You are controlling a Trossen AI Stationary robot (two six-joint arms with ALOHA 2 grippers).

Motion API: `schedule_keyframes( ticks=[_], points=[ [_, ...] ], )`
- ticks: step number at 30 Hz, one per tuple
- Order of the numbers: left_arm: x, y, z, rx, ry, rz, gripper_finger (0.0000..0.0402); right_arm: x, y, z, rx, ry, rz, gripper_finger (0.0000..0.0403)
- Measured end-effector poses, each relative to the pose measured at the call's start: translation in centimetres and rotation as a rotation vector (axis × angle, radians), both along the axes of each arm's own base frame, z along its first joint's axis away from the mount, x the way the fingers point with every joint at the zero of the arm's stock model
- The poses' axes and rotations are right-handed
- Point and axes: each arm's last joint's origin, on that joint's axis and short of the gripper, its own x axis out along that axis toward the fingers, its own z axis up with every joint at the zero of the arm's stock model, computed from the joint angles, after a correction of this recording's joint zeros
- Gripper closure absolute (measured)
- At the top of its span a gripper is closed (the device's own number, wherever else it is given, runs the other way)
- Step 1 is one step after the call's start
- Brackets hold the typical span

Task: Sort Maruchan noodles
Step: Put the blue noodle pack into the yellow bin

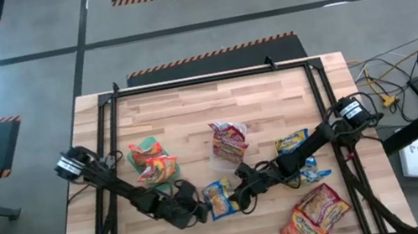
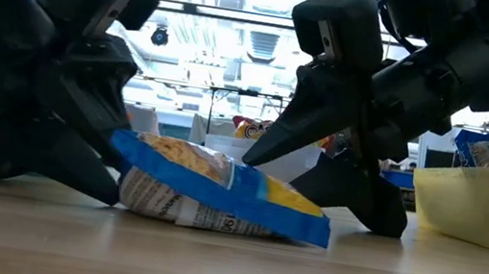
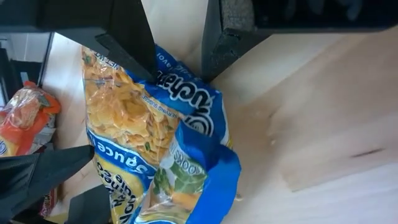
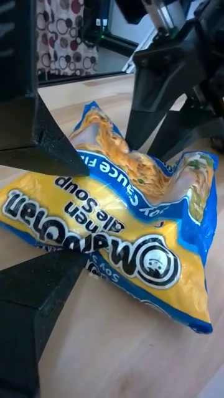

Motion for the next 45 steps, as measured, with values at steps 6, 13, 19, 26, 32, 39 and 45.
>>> schedule_keyframes(
  ticks=[6, 13, 19, 26, 32, 39, 45],
  points=[
    [0.6, 0.0, -0.6, 0.017, 0.015, -0.006, 0.0295, 0.0, 0.0, -0.1, 0.000, 0.007, 0.008, 0.0216],
    [1.1, -0.2, -0.2, 0.046, 0.004, -0.041, 0.0295, 0.0, 0.1, -0.1, -0.017, 0.007, 0.026, 0.0233],
    [1.4, 0.0, -0.1, 0.063, 0.004, -0.063, 0.0295, 0.3, 0.3, 0.2, -0.047, -0.001, 0.080, 0.0289],
    [1.4, 0.0, -0.1, 0.082, 0.007, -0.079, 0.0295, 0.4, 0.4, 0.3, -0.058, -0.008, 0.108, 0.0340],
    [1.4, 0.0, 0.0, 0.139, 0.009, -0.154, 0.0295, 0.5, 0.3, 0.3, -0.062, -0.008, 0.155, 0.0366],
    [1.3, -0.1, 1.0, 0.160, -0.004, -0.241, 0.0295, 0.5, 0.0, 0.4, -0.076, 0.002, 0.225, 0.0388],
    [1.1, -0.3, 2.1, 0.157, -0.024, -0.334, 0.0295, 0.2, -0.7, 1.0, -0.125, 0.042, 0.239, 0.0392]
  ],
)
